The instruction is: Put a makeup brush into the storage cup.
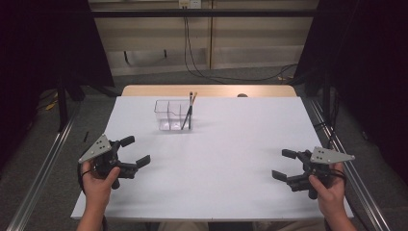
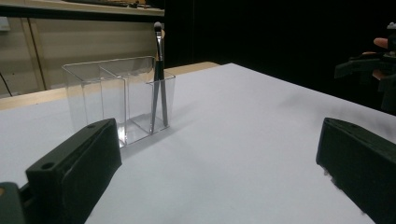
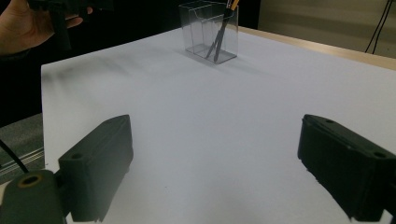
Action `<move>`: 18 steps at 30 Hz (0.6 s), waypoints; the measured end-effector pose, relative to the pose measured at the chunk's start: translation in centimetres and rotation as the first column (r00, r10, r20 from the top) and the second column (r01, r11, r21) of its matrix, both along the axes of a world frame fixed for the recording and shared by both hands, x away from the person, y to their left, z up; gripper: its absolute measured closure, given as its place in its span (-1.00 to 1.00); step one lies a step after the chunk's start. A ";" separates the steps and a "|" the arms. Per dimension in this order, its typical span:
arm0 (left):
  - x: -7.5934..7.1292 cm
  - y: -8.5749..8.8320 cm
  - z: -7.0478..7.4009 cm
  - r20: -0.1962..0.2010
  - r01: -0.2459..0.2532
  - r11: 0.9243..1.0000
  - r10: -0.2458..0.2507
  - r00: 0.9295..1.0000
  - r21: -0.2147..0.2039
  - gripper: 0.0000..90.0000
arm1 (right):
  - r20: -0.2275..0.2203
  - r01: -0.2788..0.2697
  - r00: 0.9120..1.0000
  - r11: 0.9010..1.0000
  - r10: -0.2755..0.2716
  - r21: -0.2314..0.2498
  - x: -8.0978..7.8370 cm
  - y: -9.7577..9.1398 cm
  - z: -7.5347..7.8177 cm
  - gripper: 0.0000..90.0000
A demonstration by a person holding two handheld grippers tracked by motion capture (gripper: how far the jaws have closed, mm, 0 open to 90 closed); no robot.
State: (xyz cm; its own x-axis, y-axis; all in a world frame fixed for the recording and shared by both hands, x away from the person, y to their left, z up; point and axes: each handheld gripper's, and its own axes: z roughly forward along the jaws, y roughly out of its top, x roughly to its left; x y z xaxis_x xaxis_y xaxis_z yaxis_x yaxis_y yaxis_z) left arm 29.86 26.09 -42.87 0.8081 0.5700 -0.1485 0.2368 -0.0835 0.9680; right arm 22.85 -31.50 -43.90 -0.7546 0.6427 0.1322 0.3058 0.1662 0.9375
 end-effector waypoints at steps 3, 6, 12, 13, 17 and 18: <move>-0.1 0.1 0.0 0.005 -0.004 1.000 0.004 1.000 -0.004 -1.00 | 0.001 0.001 1.000 1.000 -0.001 0.000 0.0 0.0 0.0 -0.77; -0.2 0.1 0.0 0.006 -0.005 1.000 0.005 1.000 -0.006 -1.00 | -0.001 0.003 1.000 1.000 -0.003 0.001 0.0 -0.1 0.0 -0.77; -0.3 0.0 0.0 0.007 0.000 1.000 0.000 1.000 -0.008 -1.00 | 0.001 0.005 1.000 1.000 -0.005 0.007 0.1 -0.2 0.0 -0.77; -0.3 0.0 0.1 0.007 -0.001 1.000 0.001 1.000 -0.008 -1.00 | 0.001 0.005 1.000 1.000 -0.005 0.006 0.1 -0.2 0.0 -0.77; -0.3 0.1 0.1 0.008 -0.002 1.000 0.002 1.000 -0.011 -1.00 | 0.001 0.003 1.000 1.000 -0.003 0.006 0.0 -0.1 0.0 -0.77; -0.3 0.2 0.1 0.010 -0.003 1.000 0.003 1.000 -0.009 -1.00 | 0.001 0.006 1.000 1.000 -0.006 0.007 0.1 -0.1 0.0 -0.77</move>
State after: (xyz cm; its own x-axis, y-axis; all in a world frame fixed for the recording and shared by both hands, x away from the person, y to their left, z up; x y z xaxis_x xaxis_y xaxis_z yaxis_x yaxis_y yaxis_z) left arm 29.54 26.28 -42.78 0.8081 0.5708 -0.1454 0.2273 -0.0744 0.9710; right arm 22.90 -31.65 -43.88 -0.7508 0.6463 0.1363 0.3063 0.1578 0.9388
